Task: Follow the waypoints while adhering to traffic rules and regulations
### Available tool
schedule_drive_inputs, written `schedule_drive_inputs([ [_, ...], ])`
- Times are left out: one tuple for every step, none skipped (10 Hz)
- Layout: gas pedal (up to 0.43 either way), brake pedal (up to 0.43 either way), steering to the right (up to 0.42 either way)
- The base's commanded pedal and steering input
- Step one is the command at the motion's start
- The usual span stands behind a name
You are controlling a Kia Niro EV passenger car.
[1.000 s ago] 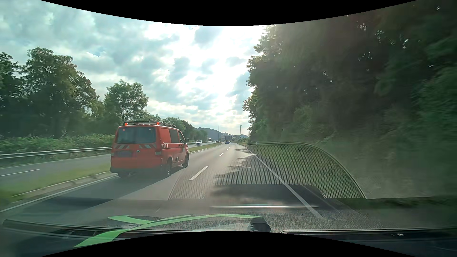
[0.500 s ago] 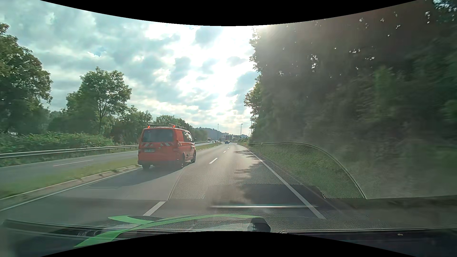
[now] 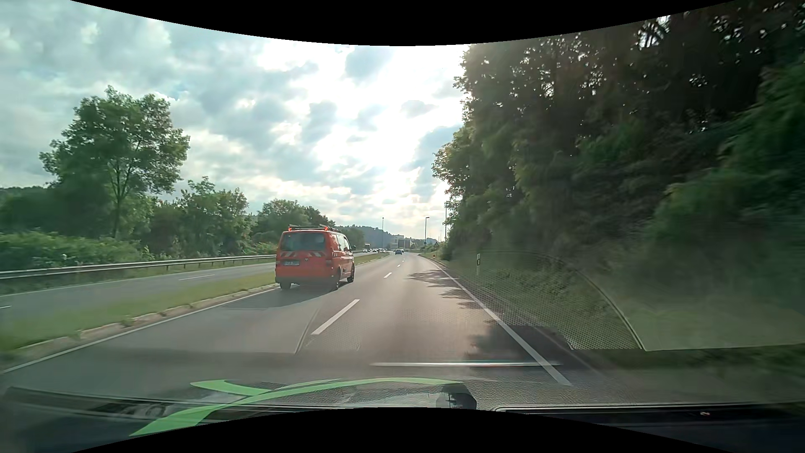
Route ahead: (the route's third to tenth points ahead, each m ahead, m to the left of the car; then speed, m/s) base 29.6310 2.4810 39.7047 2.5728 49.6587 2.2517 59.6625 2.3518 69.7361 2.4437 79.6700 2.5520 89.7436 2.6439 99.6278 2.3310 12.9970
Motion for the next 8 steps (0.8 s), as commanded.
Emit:
schedule_drive_inputs([
  [0.118, 0.000, -0.003],
  [0.118, 0.000, -0.003],
  [0.118, 0.000, -0.003],
  [0.118, 0.000, -0.003],
  [0.118, 0.000, -0.003],
  [0.118, 0.000, -0.004],
  [0.110, 0.000, -0.004],
  [0.118, 0.000, -0.004],
])
